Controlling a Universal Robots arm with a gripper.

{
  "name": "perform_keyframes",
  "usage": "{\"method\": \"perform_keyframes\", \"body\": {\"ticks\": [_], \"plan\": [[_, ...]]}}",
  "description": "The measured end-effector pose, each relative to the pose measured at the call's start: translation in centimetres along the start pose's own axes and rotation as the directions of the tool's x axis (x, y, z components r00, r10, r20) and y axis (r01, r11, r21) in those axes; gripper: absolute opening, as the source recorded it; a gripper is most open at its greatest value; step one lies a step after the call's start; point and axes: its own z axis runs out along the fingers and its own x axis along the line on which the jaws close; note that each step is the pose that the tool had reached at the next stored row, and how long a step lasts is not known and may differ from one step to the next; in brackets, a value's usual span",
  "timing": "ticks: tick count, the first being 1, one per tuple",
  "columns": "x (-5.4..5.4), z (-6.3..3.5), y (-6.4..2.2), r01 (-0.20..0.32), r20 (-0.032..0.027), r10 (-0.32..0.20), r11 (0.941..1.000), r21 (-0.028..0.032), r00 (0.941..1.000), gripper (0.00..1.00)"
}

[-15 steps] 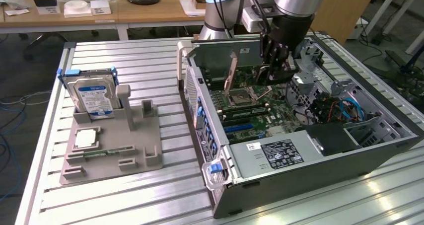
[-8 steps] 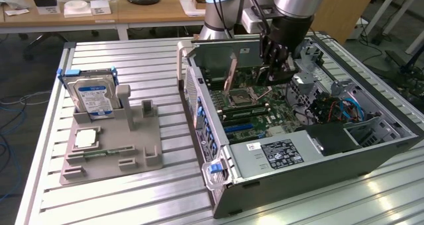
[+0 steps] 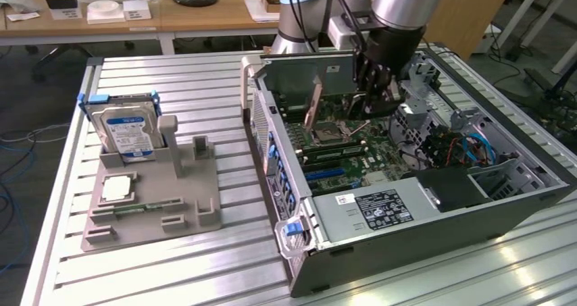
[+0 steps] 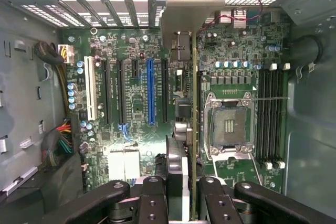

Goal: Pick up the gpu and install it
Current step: 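Insert the gpu into the slot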

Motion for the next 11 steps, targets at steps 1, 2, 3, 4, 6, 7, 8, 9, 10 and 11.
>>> {"method": "perform_keyframes", "body": {"ticks": [1, 2, 3, 4, 6, 7, 8, 9, 10, 11], "plan": [[0.0, 0.07, 0.00, 0.000, -0.0004, 0.000, 1.0000, 0.0000, 1.0000, 0.28], [0.0, 0.14, 0.00, 0.000, -0.0004, 0.000, 1.0000, 0.0000, 1.0000, 0.28], [0.0, 0.20, 0.01, 0.000, -0.0005, 0.000, 1.0000, 0.0000, 1.0000, 0.28], [0.0, 0.27, 0.01, 0.000, -0.0004, 0.000, 1.0000, 0.0000, 1.0000, 0.28], [0.4, 0.37, 0.00, 0.000, -0.0005, 0.000, 1.0000, -0.0002, 1.0000, 0.28], [0.5, 0.45, 0.00, 0.000, -0.0003, 0.000, 1.0000, -0.0003, 1.0000, 0.28], [0.7, 0.51, -0.01, 0.000, -0.0006, 0.000, 1.0000, -0.0007, 1.0000, 0.28], [0.9, 0.59, -0.01, 0.000, -0.0009, 0.000, 1.0000, -0.0015, 1.0000, 0.28], [1.0, 0.68, -0.01, 0.000, -0.0017, 0.000, 1.0000, -0.0025, 1.0000, 0.28], [1.1, 0.80, 0.00, 0.000, -0.0021, 0.000, 1.0000, -0.0036, 1.0000, 0.28]]}}
